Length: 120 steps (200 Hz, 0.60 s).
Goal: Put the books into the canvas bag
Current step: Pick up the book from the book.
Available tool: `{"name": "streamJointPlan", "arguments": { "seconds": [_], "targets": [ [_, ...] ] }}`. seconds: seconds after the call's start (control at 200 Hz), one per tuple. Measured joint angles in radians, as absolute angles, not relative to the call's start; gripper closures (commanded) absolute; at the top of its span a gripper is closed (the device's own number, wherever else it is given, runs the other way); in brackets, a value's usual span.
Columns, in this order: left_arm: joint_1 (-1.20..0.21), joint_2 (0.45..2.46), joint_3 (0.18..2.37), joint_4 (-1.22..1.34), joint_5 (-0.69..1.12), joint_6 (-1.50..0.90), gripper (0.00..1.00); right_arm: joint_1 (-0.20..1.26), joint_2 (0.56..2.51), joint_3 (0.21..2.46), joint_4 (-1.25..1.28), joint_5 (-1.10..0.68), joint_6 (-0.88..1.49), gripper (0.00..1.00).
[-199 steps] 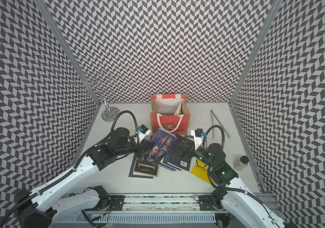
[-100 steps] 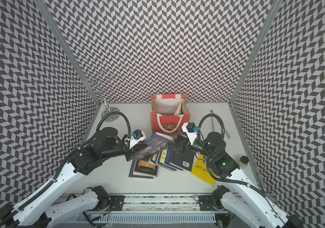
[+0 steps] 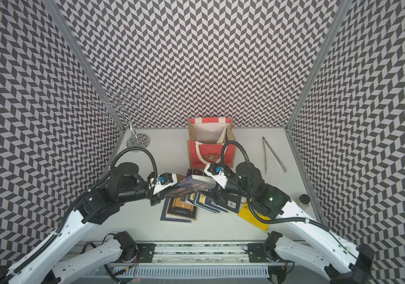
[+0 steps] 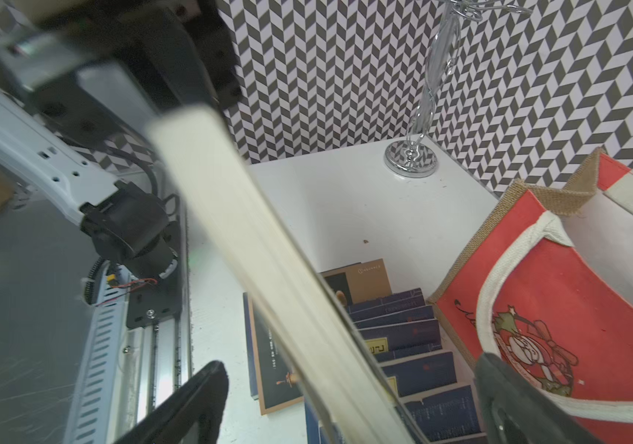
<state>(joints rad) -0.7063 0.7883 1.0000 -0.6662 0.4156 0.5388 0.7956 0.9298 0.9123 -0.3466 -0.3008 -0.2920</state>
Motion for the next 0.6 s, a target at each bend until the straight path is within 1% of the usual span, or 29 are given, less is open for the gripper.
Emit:
{"name": "streamJointPlan", "arguments": {
  "seconds": [0.055,0.115,0.18,0.185,0.195,0.21,0.22,0.225,0.26,0.601],
  "targets": [
    [-0.706,0.758,0.995,-0.665,0.443,0.545,1.00,0.796,0.927,0.913,-0.350,-0.290,-0.310,0.02],
    [-0.706,0.741,0.995,-0.662,0.471,0.548,1.00,0.797,0.927,0.913,-0.357,-0.288,-0.323,0.09],
    [-0.706,0.735,0.995,-0.657,0.488,0.550,1.00,0.805,0.928,0.914,-0.371,-0.292,-0.339,0.21],
    [-0.706,0.735,0.995,-0.657,0.489,0.550,1.00,0.805,0.928,0.914,-0.372,-0.293,-0.339,0.24],
    [-0.706,0.735,0.995,-0.656,0.492,0.550,1.00,0.807,0.928,0.915,-0.374,-0.294,-0.347,0.25],
    [-0.706,0.735,0.994,-0.654,0.493,0.549,1.00,0.809,0.929,0.916,-0.377,-0.297,-0.347,0.29],
    [-0.706,0.735,0.994,-0.653,0.495,0.549,1.00,0.810,0.929,0.916,-0.380,-0.299,-0.345,0.30],
    [-0.706,0.735,0.993,-0.652,0.495,0.549,1.00,0.811,0.929,0.917,-0.381,-0.300,-0.348,0.33],
    [-0.706,0.735,0.991,-0.647,0.497,0.549,1.00,0.817,0.931,0.921,-0.389,-0.307,-0.356,0.40],
    [-0.693,0.732,0.954,-0.599,0.489,0.528,1.00,0.852,0.932,0.971,-0.466,-0.363,-0.376,0.82]
  ]
}}
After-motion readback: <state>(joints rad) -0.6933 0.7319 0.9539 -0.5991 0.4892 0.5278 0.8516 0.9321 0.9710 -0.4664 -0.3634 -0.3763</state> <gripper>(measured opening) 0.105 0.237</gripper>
